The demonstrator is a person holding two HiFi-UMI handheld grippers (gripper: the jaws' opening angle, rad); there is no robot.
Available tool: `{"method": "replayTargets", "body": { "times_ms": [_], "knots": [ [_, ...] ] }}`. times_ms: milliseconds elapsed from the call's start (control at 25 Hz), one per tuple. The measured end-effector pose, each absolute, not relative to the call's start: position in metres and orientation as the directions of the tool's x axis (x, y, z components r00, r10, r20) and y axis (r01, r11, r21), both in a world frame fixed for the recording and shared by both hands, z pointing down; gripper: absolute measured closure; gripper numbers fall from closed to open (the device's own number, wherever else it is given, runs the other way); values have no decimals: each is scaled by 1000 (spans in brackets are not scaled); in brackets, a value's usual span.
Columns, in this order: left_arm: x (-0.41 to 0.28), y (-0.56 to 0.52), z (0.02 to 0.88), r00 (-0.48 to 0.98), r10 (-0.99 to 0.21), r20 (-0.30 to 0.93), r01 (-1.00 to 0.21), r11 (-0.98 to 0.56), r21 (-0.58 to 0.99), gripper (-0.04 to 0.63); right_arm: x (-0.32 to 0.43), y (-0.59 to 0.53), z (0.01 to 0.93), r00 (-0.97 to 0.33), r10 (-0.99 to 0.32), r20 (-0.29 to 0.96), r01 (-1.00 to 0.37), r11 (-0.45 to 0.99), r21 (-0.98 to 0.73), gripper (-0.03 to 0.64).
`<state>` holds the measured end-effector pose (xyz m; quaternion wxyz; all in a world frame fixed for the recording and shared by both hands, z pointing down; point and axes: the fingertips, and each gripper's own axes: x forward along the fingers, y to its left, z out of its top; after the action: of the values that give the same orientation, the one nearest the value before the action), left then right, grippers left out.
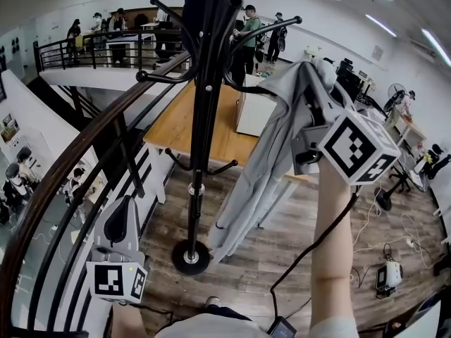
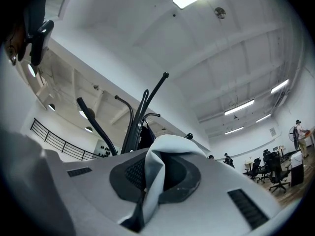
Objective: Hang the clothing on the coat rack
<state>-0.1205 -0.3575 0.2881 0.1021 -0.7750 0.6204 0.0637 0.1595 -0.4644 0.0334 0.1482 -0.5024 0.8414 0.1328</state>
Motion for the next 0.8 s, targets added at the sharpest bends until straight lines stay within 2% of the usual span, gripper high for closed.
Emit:
{"method": "replayTargets", "body": {
  "times_ms": [800],
  "knots": [
    [-128, -352, 298, 238, -948, -212, -971, -227, -78, 586, 122, -453, 98, -526, -810, -258, -849, 517, 109, 607]
  ]
}}
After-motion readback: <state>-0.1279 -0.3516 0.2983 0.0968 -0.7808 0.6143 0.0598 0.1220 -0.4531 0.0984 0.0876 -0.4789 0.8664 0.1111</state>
